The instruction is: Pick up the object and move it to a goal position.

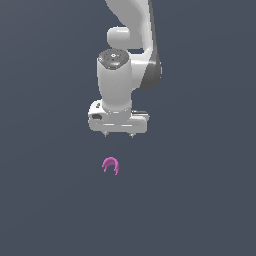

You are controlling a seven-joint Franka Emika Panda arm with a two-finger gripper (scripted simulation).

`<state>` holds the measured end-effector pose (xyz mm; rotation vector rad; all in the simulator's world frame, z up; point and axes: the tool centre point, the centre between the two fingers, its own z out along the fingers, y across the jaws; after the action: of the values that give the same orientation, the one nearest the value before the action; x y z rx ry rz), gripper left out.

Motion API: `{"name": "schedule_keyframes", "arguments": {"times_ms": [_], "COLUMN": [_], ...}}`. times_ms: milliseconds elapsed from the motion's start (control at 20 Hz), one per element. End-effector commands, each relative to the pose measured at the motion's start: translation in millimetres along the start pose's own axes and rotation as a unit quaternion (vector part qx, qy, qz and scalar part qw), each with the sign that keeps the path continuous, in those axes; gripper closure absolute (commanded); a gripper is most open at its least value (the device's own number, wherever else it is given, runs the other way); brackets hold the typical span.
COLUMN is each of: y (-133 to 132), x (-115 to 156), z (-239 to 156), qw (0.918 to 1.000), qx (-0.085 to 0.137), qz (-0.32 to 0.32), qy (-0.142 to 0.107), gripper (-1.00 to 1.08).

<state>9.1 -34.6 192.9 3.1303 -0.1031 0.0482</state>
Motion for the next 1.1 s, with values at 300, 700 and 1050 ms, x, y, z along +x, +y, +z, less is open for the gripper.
{"name": "schedule_keyframes", "arguments": {"times_ms": [300,700,1050], "y": [-17,-25,-23], "x": [-2,-3,0], "z": [-5,-8,-4], "qw": [0.9998,0.9997,0.9987], "qx": [0.008,0.012,0.010], "qz": [-0.016,-0.022,-0.049], "qy": [0.002,0.003,0.003], "gripper": [-0.92,-0.92,-0.92]}}
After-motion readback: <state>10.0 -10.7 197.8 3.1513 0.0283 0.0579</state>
